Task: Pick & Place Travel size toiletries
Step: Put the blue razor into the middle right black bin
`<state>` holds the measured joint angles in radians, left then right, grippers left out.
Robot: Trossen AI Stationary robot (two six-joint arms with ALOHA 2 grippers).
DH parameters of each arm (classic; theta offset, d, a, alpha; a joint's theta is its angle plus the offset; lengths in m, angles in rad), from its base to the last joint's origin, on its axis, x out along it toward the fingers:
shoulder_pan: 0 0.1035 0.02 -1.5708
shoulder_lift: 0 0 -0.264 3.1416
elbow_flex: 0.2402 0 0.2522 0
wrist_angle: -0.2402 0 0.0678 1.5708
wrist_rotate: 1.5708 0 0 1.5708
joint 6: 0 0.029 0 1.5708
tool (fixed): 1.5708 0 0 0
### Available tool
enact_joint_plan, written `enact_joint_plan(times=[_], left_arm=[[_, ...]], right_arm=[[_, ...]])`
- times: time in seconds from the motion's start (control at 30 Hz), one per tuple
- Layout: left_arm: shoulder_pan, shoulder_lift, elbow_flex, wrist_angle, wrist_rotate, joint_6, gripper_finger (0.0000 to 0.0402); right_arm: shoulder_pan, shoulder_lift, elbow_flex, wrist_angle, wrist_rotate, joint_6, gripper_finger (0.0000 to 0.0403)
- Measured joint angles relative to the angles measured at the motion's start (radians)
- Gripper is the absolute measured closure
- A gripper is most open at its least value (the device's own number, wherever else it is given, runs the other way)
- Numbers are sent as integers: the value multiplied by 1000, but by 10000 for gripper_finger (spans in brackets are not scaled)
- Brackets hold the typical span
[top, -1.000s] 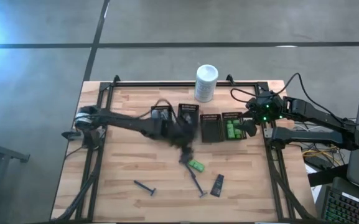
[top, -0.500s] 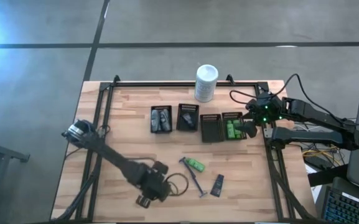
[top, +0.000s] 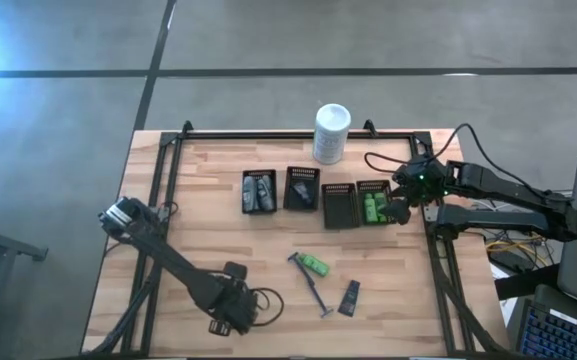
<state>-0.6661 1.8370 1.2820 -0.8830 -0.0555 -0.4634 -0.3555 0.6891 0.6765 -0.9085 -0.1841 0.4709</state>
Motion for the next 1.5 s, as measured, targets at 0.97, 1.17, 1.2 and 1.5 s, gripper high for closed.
enact_joint_plan(times=[0.97,1.17,1.2,1.5], left_arm=[[22,-11,-137,81,75,-77,373],[125,-89,-129,148,14,-197,373],[148,-118,-129,169,-5,-212,373],[391,-344,-128,555,-171,-256,373]], right_arm=[[0,0,0,9,-5,9,3],[0,-2,0,76,-91,26,3],[-1,-2,0,96,-110,27,3],[6,-2,24,302,-221,25,3]])
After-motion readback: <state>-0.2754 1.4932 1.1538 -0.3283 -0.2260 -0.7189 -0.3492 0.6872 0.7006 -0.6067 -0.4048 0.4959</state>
